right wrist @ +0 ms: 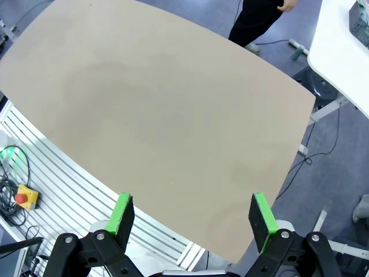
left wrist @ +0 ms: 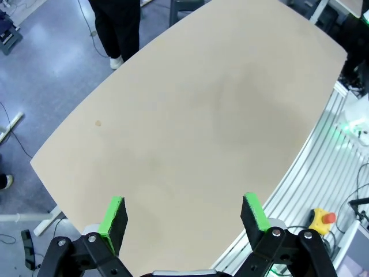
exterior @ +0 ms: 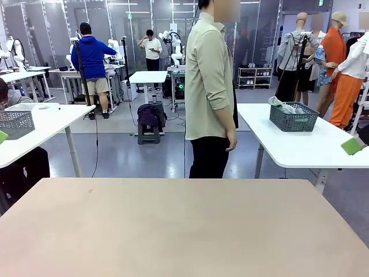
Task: Fold the towels and place them in the basket.
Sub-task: When a person lays out a Towel with hook on the table, fold it in half twice.
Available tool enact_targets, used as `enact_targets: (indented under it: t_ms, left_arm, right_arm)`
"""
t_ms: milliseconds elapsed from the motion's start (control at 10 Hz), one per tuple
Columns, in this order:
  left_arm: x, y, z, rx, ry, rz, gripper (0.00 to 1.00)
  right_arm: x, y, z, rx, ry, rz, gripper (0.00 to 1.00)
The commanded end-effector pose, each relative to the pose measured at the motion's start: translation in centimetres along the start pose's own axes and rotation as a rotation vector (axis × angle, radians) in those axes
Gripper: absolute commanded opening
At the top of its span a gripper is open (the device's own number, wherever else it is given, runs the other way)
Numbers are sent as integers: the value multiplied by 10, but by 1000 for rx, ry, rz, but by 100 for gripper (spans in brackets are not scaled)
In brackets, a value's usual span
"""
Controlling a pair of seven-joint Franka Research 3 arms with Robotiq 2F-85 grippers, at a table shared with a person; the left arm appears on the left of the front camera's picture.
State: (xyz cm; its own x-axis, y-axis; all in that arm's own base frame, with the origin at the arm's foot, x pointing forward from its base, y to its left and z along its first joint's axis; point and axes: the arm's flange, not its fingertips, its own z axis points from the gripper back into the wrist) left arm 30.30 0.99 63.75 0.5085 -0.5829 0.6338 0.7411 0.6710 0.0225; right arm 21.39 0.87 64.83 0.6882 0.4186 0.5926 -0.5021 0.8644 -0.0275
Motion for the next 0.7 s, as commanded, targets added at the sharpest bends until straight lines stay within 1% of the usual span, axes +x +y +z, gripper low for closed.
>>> enact_targets:
  t_ms: [0,100,200,300,400,600]
  left_arm:
    - [-1,1,0,-17,-11,-5,100]
    - [0,0,0,0,0,0,100]
    - [10,2,23,22,-1,-22,100]
    - [17,6,42,13,-2,-26,100]
    - [25,12,60,-1,20,-22,100]
    - [42,23,104,21,24,-14,100]
  right_arm:
    - [0,0,-1,1,1,-1,100]
    - [3,-3,8,21,5,20,100]
    - [6,-8,27,24,-22,45,100]
    - [10,-12,43,27,-26,58,100]
    - [15,-14,58,43,-20,70,100]
    - [26,-20,95,45,-34,95,100]
